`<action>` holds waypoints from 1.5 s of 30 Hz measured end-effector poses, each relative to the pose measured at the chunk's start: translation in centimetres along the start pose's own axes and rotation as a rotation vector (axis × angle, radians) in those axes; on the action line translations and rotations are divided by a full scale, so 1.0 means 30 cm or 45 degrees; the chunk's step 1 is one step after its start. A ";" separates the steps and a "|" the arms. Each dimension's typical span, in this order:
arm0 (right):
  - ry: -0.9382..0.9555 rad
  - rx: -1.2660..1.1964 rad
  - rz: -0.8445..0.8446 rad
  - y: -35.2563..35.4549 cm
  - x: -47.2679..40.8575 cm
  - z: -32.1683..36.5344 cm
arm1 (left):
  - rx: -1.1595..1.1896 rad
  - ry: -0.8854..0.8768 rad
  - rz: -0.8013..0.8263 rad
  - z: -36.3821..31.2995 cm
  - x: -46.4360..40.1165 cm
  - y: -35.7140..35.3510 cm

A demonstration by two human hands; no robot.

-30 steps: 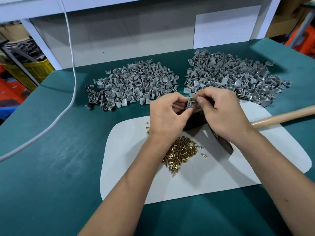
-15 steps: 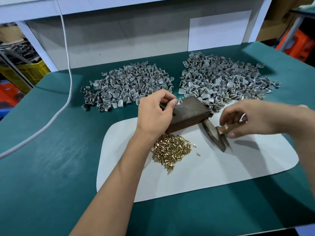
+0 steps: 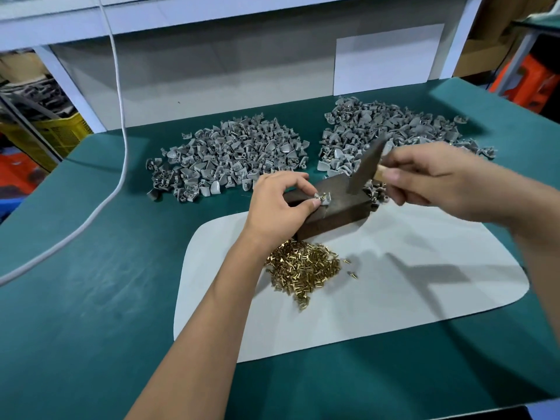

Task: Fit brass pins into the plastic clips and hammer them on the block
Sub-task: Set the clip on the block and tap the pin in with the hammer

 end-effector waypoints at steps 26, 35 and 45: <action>-0.023 0.868 -0.209 -0.156 -0.073 0.130 | 0.231 0.214 0.073 0.004 0.011 -0.014; -0.055 0.765 -0.344 -0.151 -0.045 0.102 | 0.172 0.229 0.036 0.006 0.012 -0.006; -0.089 0.701 -0.320 -0.148 -0.036 0.104 | 0.139 0.236 0.040 0.005 0.014 -0.007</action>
Point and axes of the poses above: each hand's wrist, its own x-axis away from the middle knuckle, its own y-axis out of the back of the hand, z = x × y, the point moved 6 cm from there along -x, towards the middle knuckle, and after that the axes turned 6 degrees about -z, right-handed, at the moved point
